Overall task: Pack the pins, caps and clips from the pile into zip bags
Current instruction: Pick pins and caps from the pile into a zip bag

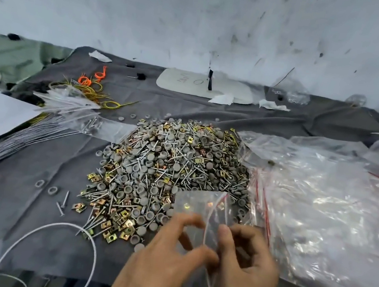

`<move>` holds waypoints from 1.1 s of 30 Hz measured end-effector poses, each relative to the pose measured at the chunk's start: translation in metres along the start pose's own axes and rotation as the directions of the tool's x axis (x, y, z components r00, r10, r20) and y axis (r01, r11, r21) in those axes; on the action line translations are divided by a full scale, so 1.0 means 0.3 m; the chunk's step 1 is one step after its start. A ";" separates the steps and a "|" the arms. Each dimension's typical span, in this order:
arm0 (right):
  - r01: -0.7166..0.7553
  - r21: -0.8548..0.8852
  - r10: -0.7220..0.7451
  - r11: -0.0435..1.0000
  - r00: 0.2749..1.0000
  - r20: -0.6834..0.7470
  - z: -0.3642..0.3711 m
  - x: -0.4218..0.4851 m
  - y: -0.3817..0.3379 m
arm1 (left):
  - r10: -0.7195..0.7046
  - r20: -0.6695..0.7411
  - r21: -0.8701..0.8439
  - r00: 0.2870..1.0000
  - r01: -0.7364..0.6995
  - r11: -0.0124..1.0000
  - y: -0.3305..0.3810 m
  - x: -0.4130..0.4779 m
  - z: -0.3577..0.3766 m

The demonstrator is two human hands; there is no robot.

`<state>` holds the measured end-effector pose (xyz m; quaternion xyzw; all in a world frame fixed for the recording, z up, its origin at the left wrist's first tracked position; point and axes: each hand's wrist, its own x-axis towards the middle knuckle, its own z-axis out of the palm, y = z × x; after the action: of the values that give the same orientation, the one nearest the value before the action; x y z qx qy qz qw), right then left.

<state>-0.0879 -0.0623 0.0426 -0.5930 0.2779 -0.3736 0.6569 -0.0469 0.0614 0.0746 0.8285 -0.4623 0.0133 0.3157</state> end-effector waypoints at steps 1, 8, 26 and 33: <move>-0.002 -0.004 0.002 1.000 1.000 -0.010 0.002 0.002 -0.003 | 0.041 -0.030 0.032 0.999 -0.040 0.999 0.004 -0.005 -0.007; -0.182 0.155 0.137 0.971 0.955 0.262 0.006 0.018 -0.055 | 0.262 -0.012 0.124 0.965 -0.259 0.958 -0.022 -0.020 -0.127; 0.392 -0.762 -0.037 0.515 0.898 0.438 0.126 0.374 0.241 | 0.286 -0.139 0.465 0.948 -0.192 0.864 -0.236 0.081 0.171; 0.231 -0.331 -0.168 0.915 0.964 0.207 0.042 0.334 0.132 | 0.254 -0.260 0.319 0.932 -0.166 0.933 -0.336 0.050 0.283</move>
<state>-0.0146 -0.1365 0.0133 -0.7567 0.2194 -0.3296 0.5203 0.0168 0.0423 -0.0402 0.7996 -0.4893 0.2395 0.2527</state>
